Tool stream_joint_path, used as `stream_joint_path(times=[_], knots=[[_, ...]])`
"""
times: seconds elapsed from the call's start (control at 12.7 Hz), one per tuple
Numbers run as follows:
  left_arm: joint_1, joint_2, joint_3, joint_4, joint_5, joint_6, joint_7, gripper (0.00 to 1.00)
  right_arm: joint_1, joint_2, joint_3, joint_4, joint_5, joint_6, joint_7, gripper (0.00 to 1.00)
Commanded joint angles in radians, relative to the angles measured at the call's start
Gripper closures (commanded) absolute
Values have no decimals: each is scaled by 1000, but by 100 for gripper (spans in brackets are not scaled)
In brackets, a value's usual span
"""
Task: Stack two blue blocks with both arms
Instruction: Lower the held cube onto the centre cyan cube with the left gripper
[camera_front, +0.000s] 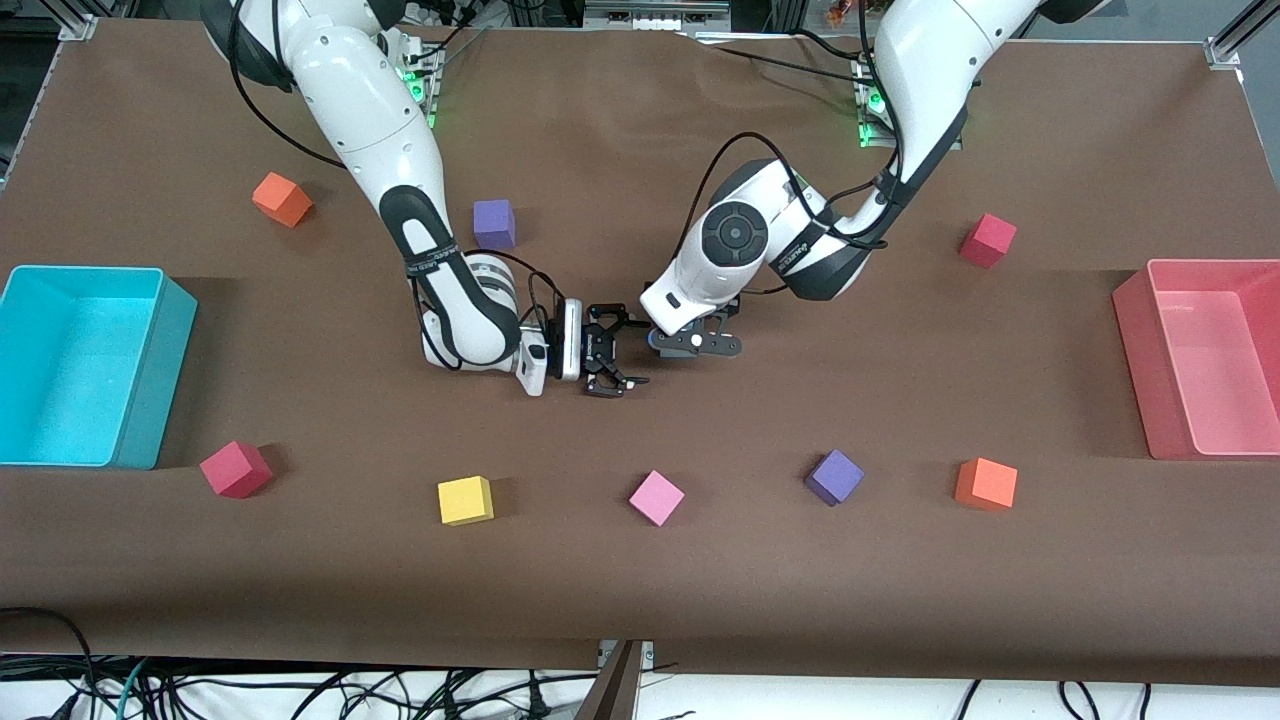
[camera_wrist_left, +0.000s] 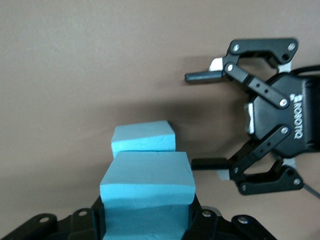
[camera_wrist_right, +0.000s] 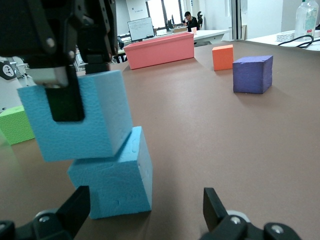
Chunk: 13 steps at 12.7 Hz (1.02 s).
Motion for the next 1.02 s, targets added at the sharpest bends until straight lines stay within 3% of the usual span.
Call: stream_joint_path(times=[0.0, 0.24, 0.31, 0.39, 0.94], knots=[[-14, 20, 11, 27, 24, 14, -21, 76, -7, -6, 6, -3, 16, -9, -19, 0], [-11, 20, 12, 25, 31, 14, -25, 65, -6, -6, 6, -3, 16, -9, -19, 0], [-9, 20, 12, 25, 31, 13, -28, 37, -6, -6, 6, -3, 16, -9, -18, 0], [-9, 20, 12, 25, 31, 13, -40, 0, -6, -6, 8, -3, 16, -9, -18, 0], [0, -74, -1, 28, 13, -94, -63, 0, -6, -12, 6, -3, 15, -8, 4, 0]])
